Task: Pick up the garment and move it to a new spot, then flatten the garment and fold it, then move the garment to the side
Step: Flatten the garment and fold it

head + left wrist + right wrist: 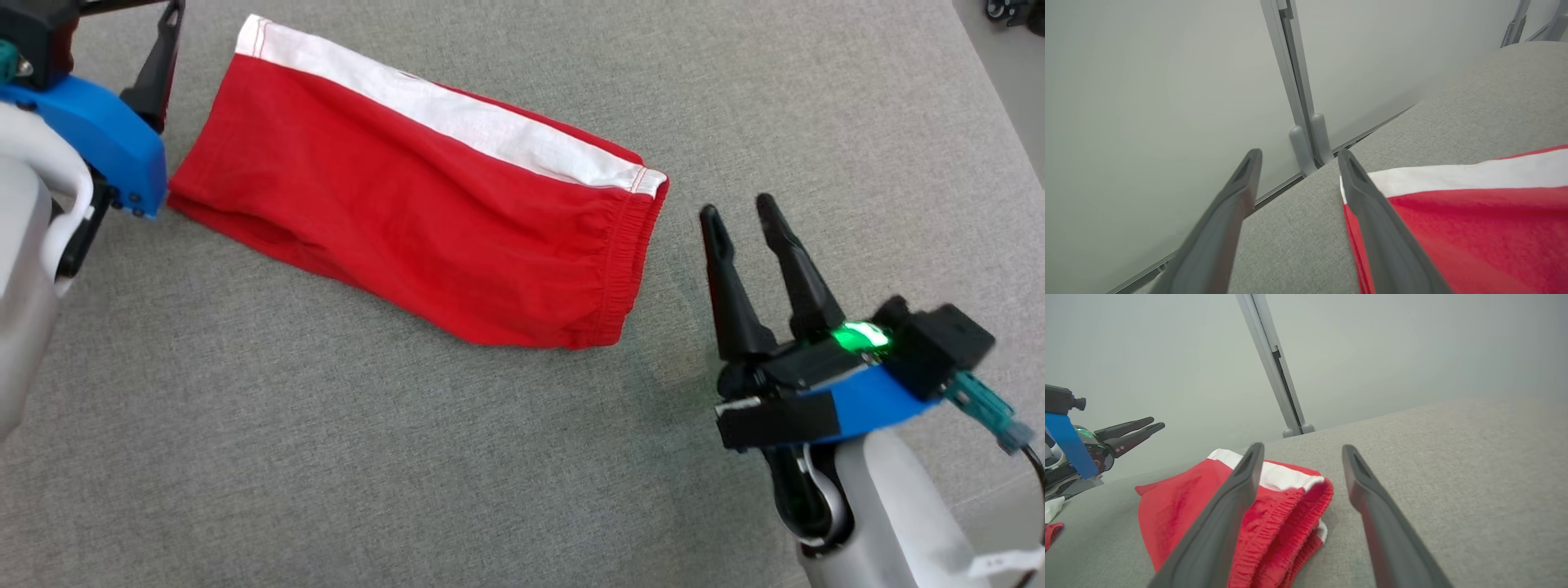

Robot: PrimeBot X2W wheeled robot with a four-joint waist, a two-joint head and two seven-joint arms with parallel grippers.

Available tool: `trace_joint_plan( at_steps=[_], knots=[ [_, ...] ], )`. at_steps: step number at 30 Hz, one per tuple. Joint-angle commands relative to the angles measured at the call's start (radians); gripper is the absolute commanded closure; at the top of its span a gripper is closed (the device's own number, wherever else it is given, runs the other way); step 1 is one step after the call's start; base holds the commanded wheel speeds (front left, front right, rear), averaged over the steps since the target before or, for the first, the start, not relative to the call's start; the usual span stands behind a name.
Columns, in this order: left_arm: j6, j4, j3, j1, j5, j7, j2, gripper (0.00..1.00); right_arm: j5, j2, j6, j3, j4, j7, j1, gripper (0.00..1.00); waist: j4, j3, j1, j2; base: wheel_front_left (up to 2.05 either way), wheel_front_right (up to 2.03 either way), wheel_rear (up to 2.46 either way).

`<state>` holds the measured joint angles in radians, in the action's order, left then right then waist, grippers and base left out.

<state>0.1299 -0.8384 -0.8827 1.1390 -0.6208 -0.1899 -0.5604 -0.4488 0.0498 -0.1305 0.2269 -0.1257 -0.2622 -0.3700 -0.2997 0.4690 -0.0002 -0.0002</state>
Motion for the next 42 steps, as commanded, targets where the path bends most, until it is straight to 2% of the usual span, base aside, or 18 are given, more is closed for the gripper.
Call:
trace_joint_plan(
  at_steps=[1,8,14,20,23,24,25,26,35,42],
  knots=[
    [0.000,-0.003,-0.012,-0.026,-0.018,-0.005,0.000,0.00,0.024,0.002,0.000,-0.019,0.038,-0.004,0.039,0.00,0.001,-0.004,0.0002,0.0002,0.00,0.00,0.00],
    [0.000,0.040,-0.094,-0.074,-0.135,0.077,-0.025,0.00,0.049,0.001,0.000,-0.040,0.147,-0.004,0.153,0.00,-0.004,-0.007,0.0002,0.0002,0.00,0.00,0.00],
    [0.000,0.103,-0.164,-0.125,-0.278,0.228,-0.070,0.00,0.048,0.001,0.000,-0.038,0.134,-0.004,0.166,0.00,-0.010,-0.020,0.0002,0.0002,0.00,0.00,0.00],
    [0.001,0.166,-0.218,-0.176,-0.367,0.322,-0.100,0.00,0.056,0.001,0.000,-0.039,0.129,-0.004,0.157,0.00,-0.009,-0.028,0.0002,0.0002,0.00,0.00,0.00],
    [0.001,0.184,-0.229,-0.206,-0.395,0.325,-0.108,0.00,0.059,0.001,0.000,-0.045,0.127,-0.004,0.156,0.00,-0.005,-0.028,0.0002,0.0002,0.00,0.00,0.00],
    [0.001,0.187,-0.233,-0.216,-0.400,0.325,-0.109,0.14,0.061,0.001,0.000,-0.045,0.125,-0.004,0.157,0.00,-0.004,-0.028,0.0002,0.0002,0.00,0.00,0.00],
    [0.001,0.191,-0.238,-0.222,-0.402,0.323,-0.108,0.71,0.062,0.001,0.000,-0.044,0.125,-0.004,0.158,0.00,-0.002,-0.028,0.0002,0.0002,0.00,0.00,0.00],
    [0.001,0.191,-0.238,-0.226,-0.405,0.312,-0.106,1.00,0.065,0.001,0.000,-0.043,0.124,-0.004,0.159,0.00,0.000,-0.029,0.0002,0.0002,0.00,0.00,0.00],
    [-0.012,0.177,-0.196,-0.274,-0.437,0.147,-0.044,1.00,0.079,0.002,0.000,-0.060,0.100,-0.004,0.195,0.00,0.055,-0.093,0.0002,0.0002,0.00,0.00,0.00],
    [-0.055,0.215,-0.183,-0.386,-0.455,0.035,-0.008,1.00,0.092,0.002,0.000,-0.095,0.066,-0.004,0.255,0.00,0.131,-0.185,0.0002,0.0002,0.00,0.00,0.00]
  ],
)
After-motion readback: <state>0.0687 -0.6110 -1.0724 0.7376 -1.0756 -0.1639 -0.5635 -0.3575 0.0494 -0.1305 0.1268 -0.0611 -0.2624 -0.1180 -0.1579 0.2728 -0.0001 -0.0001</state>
